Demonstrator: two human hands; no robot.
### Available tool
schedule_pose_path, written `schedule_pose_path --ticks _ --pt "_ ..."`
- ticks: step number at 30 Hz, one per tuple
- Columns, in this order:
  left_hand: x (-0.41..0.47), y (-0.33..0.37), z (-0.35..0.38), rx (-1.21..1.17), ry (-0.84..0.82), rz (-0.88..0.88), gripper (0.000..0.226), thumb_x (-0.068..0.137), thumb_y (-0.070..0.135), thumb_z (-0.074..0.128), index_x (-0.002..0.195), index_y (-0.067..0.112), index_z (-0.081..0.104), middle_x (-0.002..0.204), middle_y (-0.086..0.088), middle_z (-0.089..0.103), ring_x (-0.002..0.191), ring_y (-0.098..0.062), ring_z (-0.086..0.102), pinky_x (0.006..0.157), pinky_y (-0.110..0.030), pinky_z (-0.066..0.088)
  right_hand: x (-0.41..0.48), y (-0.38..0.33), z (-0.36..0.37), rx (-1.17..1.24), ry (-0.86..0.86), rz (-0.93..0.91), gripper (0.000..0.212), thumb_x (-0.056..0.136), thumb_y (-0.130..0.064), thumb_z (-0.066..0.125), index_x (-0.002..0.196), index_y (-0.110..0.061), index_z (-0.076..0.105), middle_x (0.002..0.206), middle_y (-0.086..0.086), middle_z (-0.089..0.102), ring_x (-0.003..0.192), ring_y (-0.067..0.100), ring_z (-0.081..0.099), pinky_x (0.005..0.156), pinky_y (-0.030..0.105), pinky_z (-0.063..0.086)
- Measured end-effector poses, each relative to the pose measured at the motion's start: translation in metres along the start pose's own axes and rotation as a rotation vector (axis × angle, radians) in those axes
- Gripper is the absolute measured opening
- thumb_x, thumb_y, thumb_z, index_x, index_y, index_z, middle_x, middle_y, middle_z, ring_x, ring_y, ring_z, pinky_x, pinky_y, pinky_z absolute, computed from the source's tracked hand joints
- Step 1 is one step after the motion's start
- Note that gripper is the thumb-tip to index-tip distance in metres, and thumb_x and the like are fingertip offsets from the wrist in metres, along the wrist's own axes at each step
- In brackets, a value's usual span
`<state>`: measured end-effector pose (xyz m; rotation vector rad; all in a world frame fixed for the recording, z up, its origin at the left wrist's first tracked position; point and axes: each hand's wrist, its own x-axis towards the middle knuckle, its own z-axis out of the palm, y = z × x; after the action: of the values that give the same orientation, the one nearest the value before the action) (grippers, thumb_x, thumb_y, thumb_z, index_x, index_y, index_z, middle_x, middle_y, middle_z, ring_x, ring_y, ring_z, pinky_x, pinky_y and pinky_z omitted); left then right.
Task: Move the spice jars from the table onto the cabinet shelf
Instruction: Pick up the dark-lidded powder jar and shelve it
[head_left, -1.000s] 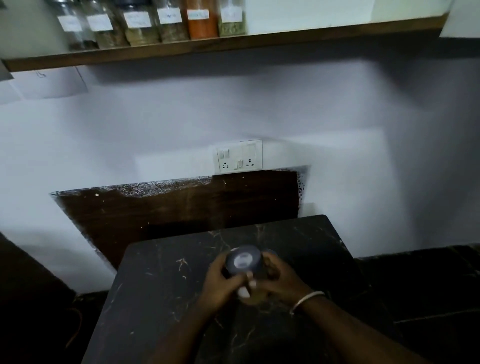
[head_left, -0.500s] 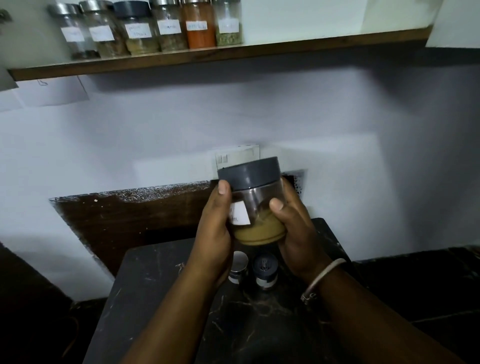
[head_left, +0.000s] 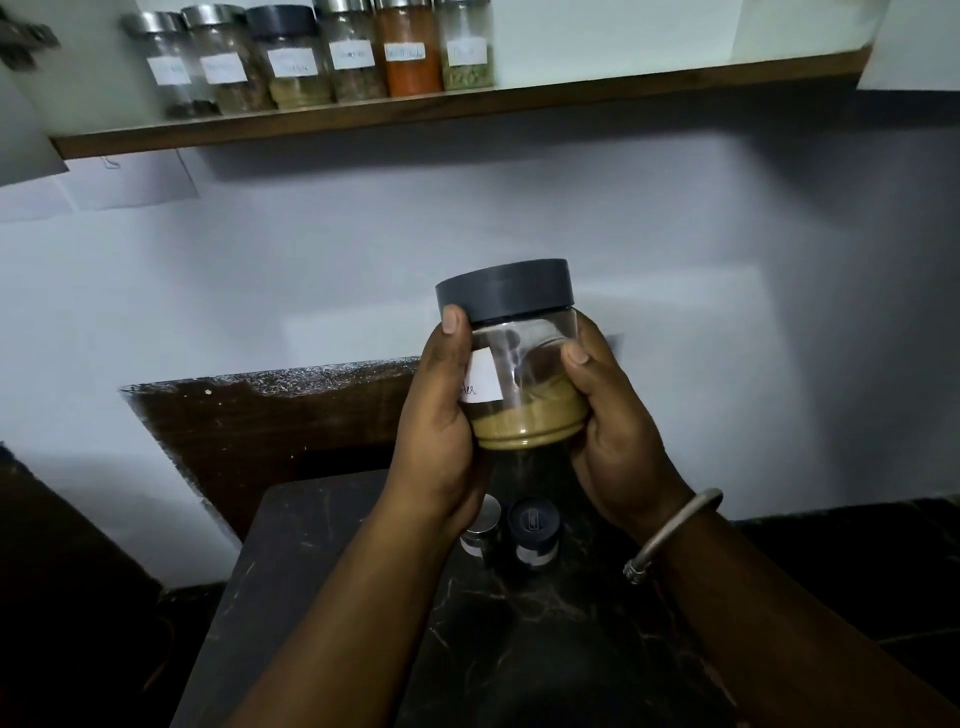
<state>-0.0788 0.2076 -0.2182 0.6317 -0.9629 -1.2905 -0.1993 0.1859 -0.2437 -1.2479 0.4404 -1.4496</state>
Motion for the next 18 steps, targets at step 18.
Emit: schedule_pose_path --ticks 18 --pt "-0.006 0.017 0.009 0.204 -0.008 -0.050 0.068 0.094 0.061 0.049 0.149 0.020 0.051 0.138 -0.016 0.067 0.127 -0.034 0.067 0.108 -0.062 0.051 0.000 -0.014 0.007 0.020 0.124 0.018 0.058 0.103 -0.034 0.042 0.156 -0.008 0.038 0.150 0.027 0.052 0.140 0.046 0.049 0.117 0.068 0.034"
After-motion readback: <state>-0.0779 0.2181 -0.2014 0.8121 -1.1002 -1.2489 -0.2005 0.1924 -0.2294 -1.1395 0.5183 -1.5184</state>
